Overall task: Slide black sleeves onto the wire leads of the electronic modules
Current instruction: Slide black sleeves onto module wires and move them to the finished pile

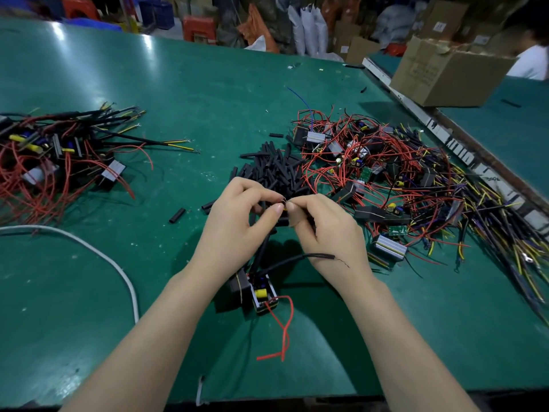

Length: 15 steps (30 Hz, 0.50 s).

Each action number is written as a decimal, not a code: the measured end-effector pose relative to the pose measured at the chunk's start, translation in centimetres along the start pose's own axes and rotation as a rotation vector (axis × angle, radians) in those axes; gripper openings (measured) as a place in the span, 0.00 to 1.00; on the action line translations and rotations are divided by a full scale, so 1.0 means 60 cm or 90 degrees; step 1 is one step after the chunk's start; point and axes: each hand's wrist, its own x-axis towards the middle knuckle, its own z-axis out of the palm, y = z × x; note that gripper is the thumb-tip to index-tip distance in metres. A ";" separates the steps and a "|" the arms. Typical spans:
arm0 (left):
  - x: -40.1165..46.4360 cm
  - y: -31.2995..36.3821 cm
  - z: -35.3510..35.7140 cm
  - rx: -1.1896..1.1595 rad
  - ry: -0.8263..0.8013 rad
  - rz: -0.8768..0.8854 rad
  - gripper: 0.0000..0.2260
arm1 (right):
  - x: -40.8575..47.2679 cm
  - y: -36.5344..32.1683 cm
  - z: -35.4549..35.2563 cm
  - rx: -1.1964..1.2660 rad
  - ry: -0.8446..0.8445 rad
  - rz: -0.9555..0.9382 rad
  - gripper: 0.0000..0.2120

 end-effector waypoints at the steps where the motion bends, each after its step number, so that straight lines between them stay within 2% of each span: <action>1: 0.000 0.002 0.001 0.005 0.007 0.007 0.06 | 0.001 -0.002 0.000 -0.029 0.018 -0.013 0.12; 4: 0.001 0.004 0.003 0.004 0.035 -0.004 0.04 | 0.003 -0.004 -0.001 -0.078 0.046 -0.048 0.11; 10: 0.003 -0.002 0.000 -0.029 0.074 -0.082 0.03 | 0.005 0.010 -0.006 -0.022 0.025 -0.028 0.07; 15: 0.002 0.004 0.005 -0.140 0.000 -0.120 0.07 | 0.003 0.008 0.004 0.011 0.040 -0.003 0.04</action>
